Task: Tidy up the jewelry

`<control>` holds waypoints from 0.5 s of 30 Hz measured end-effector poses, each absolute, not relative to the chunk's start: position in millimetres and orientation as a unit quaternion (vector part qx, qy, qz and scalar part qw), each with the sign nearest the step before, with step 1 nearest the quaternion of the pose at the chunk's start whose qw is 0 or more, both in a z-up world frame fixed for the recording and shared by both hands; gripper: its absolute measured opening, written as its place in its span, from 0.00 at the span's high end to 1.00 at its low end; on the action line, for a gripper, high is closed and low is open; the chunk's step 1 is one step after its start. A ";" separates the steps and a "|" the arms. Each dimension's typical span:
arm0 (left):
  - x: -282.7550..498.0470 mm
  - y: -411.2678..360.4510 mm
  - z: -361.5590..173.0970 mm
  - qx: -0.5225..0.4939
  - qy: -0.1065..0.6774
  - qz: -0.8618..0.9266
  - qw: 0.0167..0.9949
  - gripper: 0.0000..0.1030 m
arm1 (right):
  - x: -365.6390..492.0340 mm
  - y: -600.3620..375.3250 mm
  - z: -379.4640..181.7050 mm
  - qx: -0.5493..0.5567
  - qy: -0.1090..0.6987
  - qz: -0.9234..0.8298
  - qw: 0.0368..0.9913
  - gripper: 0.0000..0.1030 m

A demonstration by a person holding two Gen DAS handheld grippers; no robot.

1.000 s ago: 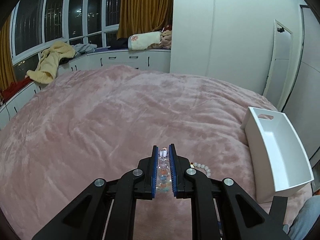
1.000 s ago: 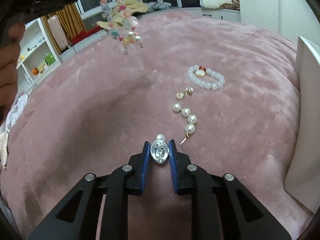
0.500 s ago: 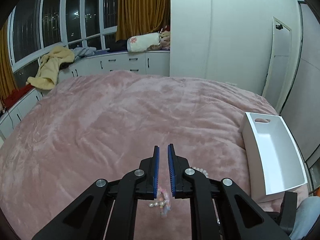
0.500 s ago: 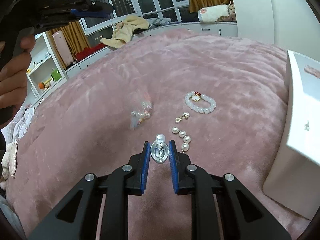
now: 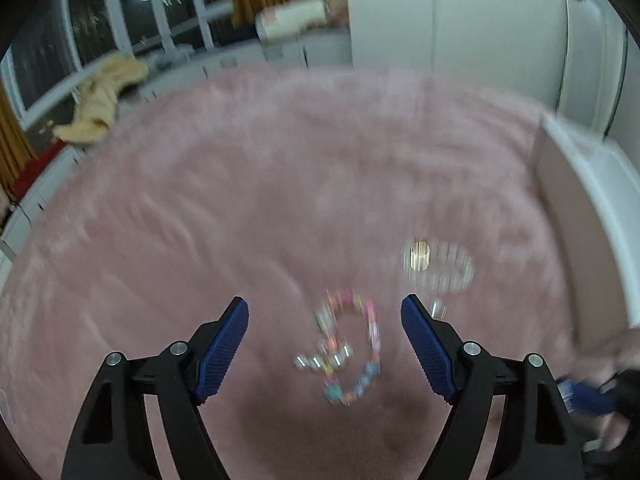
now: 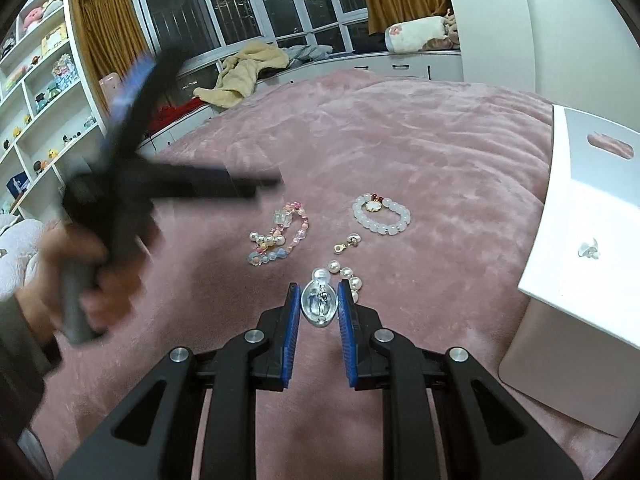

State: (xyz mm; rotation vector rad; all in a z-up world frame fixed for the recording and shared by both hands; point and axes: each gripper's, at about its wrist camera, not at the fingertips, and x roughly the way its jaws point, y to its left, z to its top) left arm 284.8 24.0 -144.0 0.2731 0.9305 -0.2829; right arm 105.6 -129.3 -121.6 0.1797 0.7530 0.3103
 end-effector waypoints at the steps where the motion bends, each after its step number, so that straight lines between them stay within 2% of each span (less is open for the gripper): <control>1: 285.6 21.1 -155.7 0.140 0.451 -0.131 0.872 0.22 | 105.4 -129.5 -121.8 0.087 0.366 0.150 0.915 0.81; 4: 292.8 13.9 -192.8 0.152 0.475 -0.118 0.859 0.30 | 105.1 -127.8 -122.3 0.086 0.365 0.148 0.915 0.81; 8: 298.8 16.2 -204.6 0.126 0.477 -0.116 0.862 0.35 | 107.2 -130.1 -125.5 0.094 0.367 0.143 0.914 0.81; 10: 300.1 18.0 -204.0 0.112 0.477 -0.125 0.863 0.56 | 108.5 -132.1 -127.6 0.100 0.368 0.141 0.914 0.81; 12: 300.6 18.8 -200.1 0.110 0.476 -0.129 0.863 0.70 | 108.8 -133.0 -128.7 0.104 0.368 0.141 0.913 0.81; 13: 300.1 19.0 -198.8 0.110 0.474 -0.131 0.864 0.74 | 108.9 -133.5 -129.1 0.106 0.368 0.142 0.913 0.81; 15: 300.0 19.8 -192.9 0.110 0.473 -0.134 0.864 0.74 | 109.0 -133.8 -129.3 0.108 0.367 0.143 0.913 0.81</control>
